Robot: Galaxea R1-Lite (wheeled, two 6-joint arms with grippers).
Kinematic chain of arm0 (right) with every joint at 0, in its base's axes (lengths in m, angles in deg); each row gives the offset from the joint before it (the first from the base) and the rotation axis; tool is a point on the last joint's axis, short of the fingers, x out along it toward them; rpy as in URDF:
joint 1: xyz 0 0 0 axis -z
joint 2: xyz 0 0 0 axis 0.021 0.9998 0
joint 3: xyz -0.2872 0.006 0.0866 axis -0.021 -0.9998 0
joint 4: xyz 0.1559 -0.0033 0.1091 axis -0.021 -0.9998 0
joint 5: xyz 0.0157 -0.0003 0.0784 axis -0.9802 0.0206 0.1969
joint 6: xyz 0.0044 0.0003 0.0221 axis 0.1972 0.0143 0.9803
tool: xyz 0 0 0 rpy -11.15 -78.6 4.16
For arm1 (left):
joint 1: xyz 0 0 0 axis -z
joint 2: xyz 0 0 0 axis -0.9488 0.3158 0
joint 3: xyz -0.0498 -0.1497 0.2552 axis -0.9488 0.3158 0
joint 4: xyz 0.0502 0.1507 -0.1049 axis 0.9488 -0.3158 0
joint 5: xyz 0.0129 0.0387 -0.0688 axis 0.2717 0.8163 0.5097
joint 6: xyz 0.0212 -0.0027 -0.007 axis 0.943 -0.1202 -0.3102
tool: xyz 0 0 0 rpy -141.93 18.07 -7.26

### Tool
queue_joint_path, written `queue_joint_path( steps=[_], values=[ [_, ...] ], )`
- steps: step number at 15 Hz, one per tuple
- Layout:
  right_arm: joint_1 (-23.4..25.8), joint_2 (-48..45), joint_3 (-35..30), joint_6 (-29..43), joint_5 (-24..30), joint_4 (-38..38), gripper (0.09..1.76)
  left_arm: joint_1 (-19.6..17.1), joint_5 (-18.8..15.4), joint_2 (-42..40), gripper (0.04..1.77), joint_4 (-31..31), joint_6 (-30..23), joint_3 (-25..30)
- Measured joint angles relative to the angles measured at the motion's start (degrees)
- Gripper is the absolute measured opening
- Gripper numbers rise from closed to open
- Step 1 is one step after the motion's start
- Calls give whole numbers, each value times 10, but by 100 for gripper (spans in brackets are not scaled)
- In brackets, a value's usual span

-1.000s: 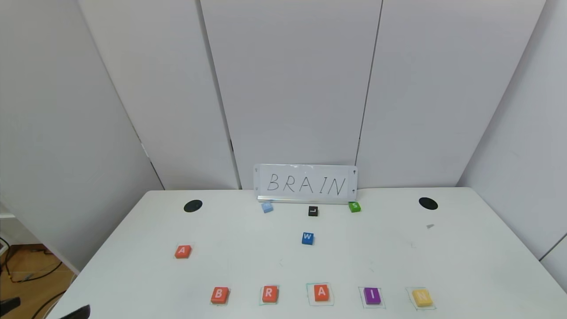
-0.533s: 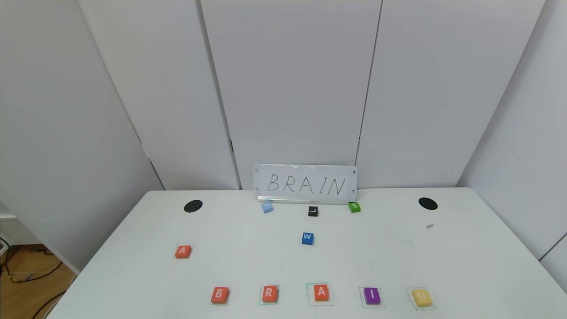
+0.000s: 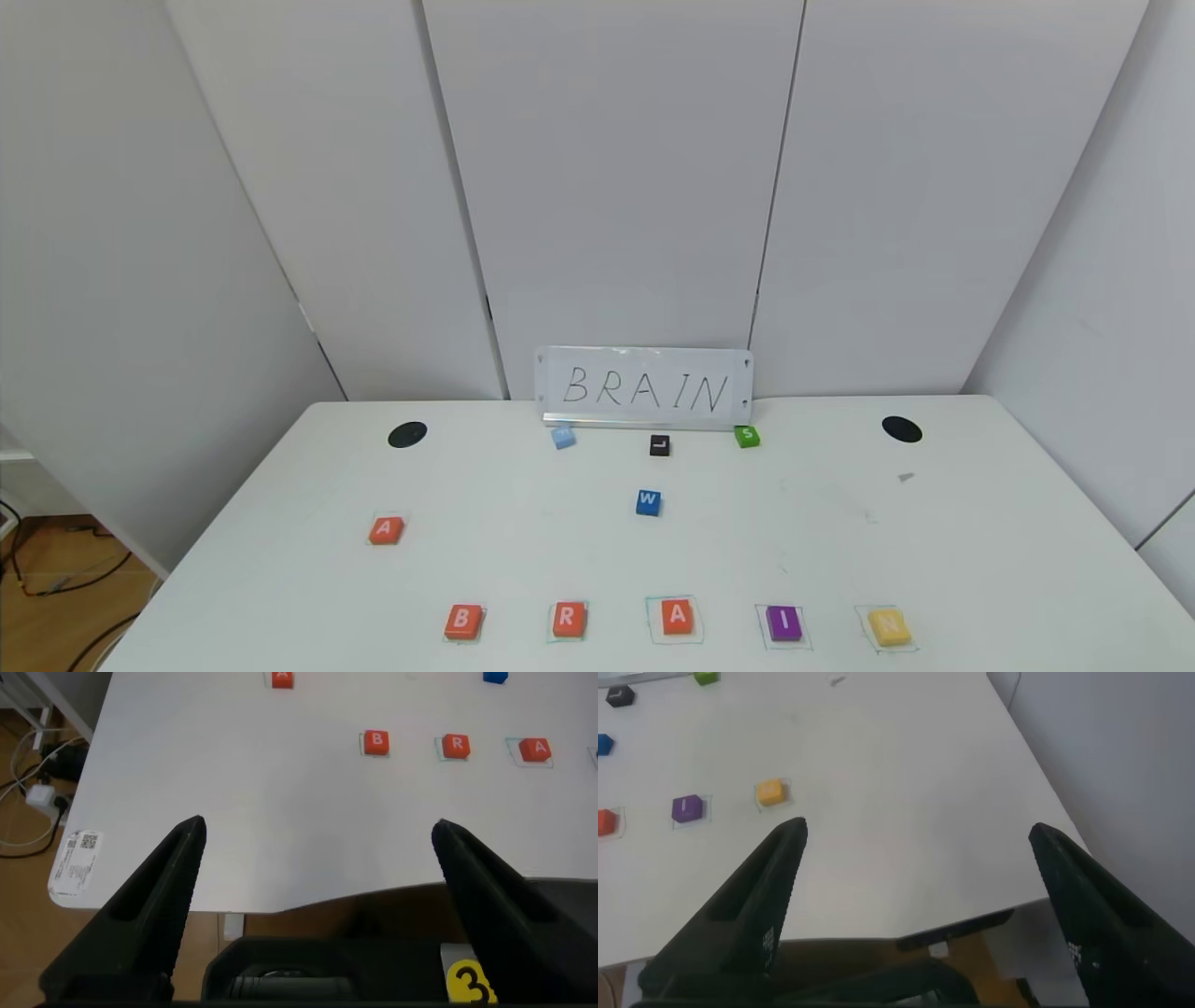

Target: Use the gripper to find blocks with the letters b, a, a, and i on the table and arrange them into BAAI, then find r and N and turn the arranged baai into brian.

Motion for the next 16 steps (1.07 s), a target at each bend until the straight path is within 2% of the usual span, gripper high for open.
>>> queue_joint_path(
  steps=[3, 5, 7, 10, 13, 16],
  values=[
    [-3, -57, -11, -12, -7, -35, 171, 5, -2, -45, 172, -3, 0, 15],
    [-4, -73, -2, -16, -10, -22, 171, 8, 1, -74, 172, 5, 0, 16],
    [-4, -81, 13, -21, -10, 41, 171, 10, 1, -98, 172, 31, 0, 8],
    [-4, -83, 12, -56, -8, 170, 171, 10, 7, -125, 172, 108, 11, 5],
    [-4, -84, -36, -87, -8, 279, 171, 10, 10, -134, 172, 178, 14, 27],
    [-4, -84, -112, -105, 3, 403, 171, 10, 14, -135, 172, 247, 34, 82]
  ],
)
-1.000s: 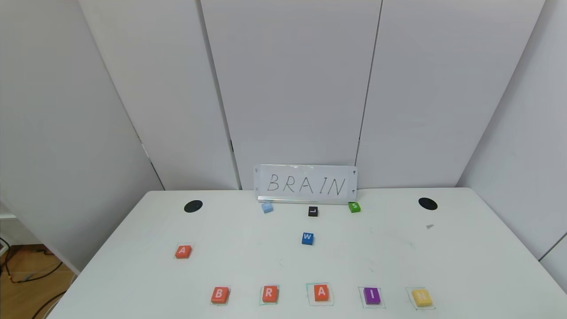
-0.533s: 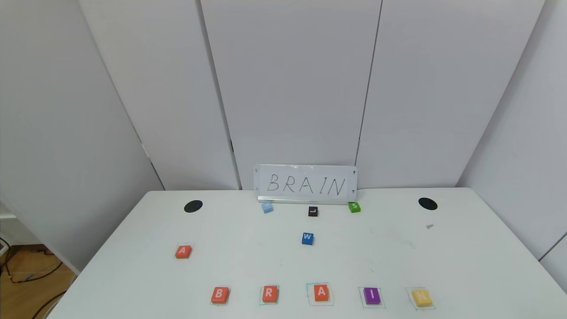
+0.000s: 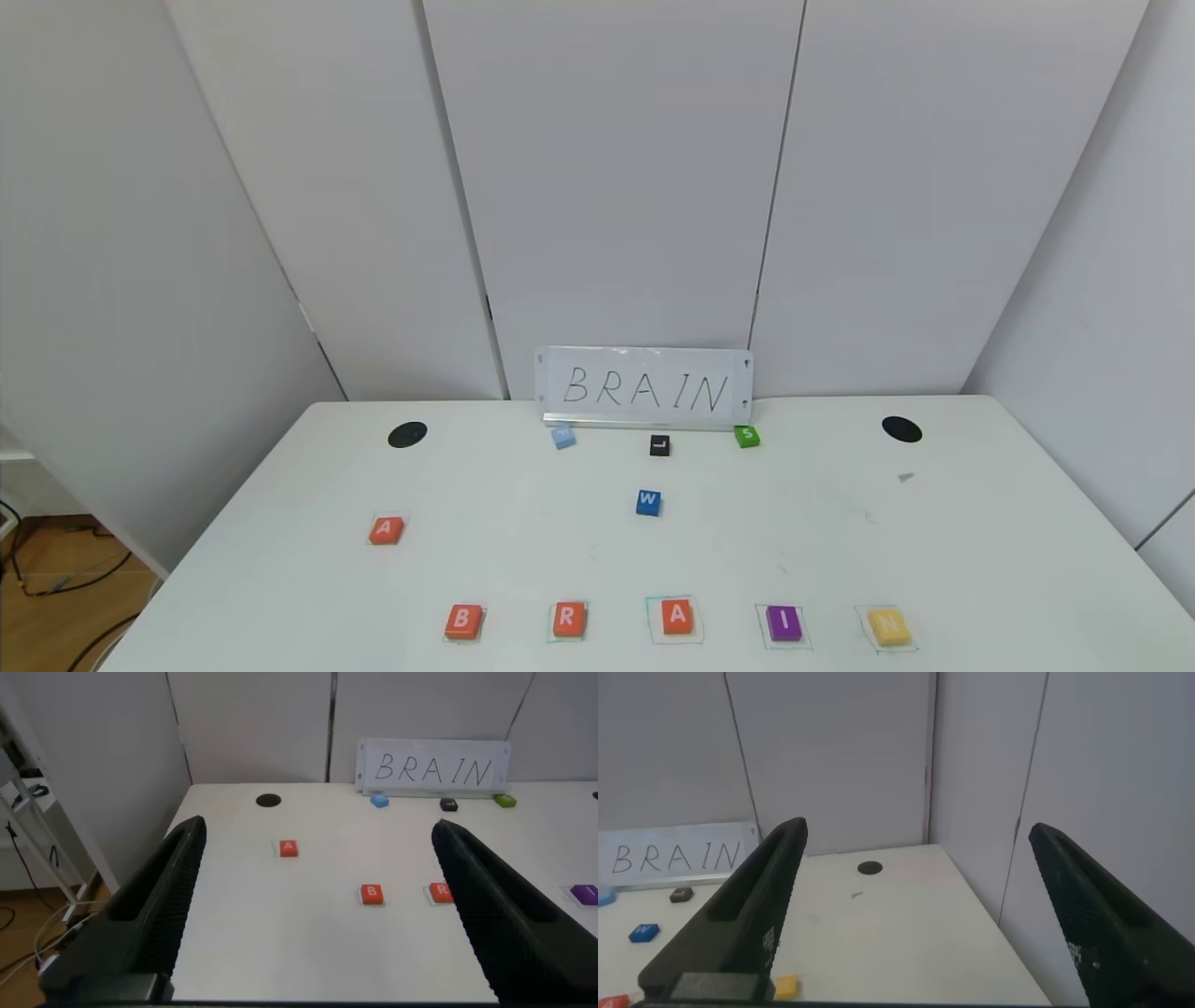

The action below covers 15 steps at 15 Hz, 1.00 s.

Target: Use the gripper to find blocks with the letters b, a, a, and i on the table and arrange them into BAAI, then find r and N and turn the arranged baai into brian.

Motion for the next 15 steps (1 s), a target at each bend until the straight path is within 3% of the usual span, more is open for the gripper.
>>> queue_joint_path(
  steps=[4, 8, 12, 15],
  values=[
    [0, 0, -87, -15, 26, 60, 171, 0, -4, 0, 172, 103, 7, 95],
    [0, 0, -114, -4, 68, 30, 171, 0, -9, 0, 172, 159, 38, 169],
    [0, 0, -116, -3, 106, -62, 171, 0, -11, 0, 172, 139, 48, 187],
    [-1, 0, -116, 9, 108, -66, 171, 0, -10, 0, 172, 131, 48, 189]
  ],
)
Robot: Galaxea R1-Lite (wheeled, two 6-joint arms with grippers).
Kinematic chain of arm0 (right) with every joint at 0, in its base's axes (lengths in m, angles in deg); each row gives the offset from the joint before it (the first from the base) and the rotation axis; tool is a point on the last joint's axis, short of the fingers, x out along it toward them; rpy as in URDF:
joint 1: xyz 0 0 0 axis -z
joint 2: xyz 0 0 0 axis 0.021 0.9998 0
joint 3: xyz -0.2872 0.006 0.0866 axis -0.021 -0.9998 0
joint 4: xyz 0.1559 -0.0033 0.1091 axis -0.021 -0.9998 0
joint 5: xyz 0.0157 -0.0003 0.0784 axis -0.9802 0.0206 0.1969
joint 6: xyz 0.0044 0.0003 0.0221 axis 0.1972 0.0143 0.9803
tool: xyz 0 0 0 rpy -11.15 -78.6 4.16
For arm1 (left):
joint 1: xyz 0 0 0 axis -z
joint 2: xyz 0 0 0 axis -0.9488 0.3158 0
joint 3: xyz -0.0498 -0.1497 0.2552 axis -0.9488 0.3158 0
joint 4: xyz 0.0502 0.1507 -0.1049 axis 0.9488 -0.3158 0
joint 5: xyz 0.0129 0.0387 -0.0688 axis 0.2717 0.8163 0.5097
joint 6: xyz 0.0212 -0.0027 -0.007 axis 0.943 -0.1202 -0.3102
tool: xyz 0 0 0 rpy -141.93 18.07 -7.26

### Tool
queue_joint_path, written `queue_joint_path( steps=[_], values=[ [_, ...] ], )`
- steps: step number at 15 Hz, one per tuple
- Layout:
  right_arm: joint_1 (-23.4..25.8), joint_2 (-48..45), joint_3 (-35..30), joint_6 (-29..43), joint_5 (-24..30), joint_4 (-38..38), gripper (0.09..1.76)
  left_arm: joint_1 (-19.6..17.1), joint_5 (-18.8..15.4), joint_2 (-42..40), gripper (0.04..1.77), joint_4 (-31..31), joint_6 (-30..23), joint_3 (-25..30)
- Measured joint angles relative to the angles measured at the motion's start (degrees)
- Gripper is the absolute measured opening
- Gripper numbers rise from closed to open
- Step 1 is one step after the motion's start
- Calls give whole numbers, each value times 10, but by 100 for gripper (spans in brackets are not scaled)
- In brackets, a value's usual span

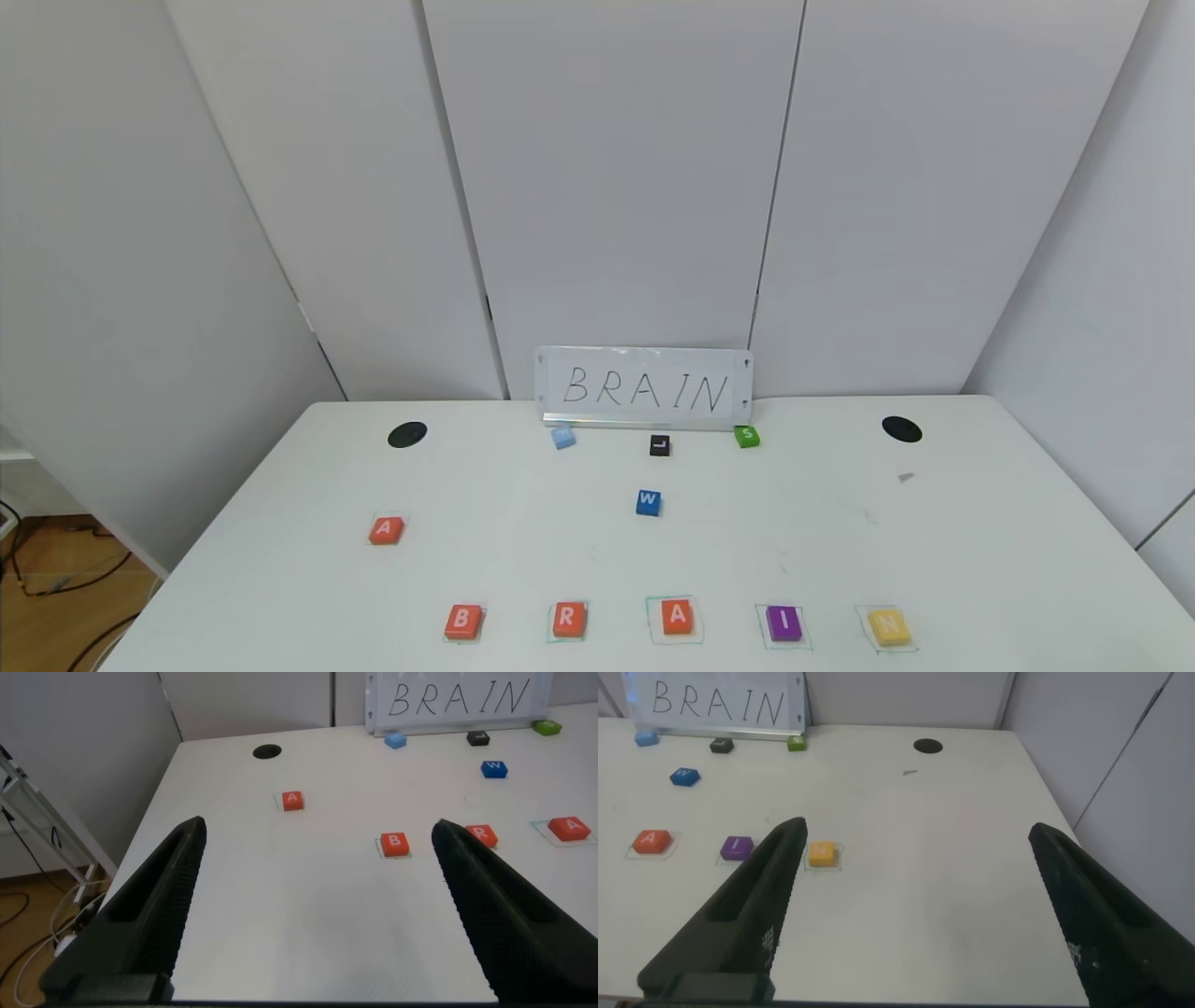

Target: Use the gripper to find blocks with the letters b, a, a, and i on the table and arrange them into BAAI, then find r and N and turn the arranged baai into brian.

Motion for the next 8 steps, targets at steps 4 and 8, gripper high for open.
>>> queue_joint_path(
  steps=[4, 8],
  values=[
    [0, 0, 0, -2, 1, 1, 171, 0, -2, 0, 172, 0, 3, 0],
    [0, 0, 0, -2, 1, 1, 171, 1, 0, 0, 172, 0, -1, 0]
  ],
)
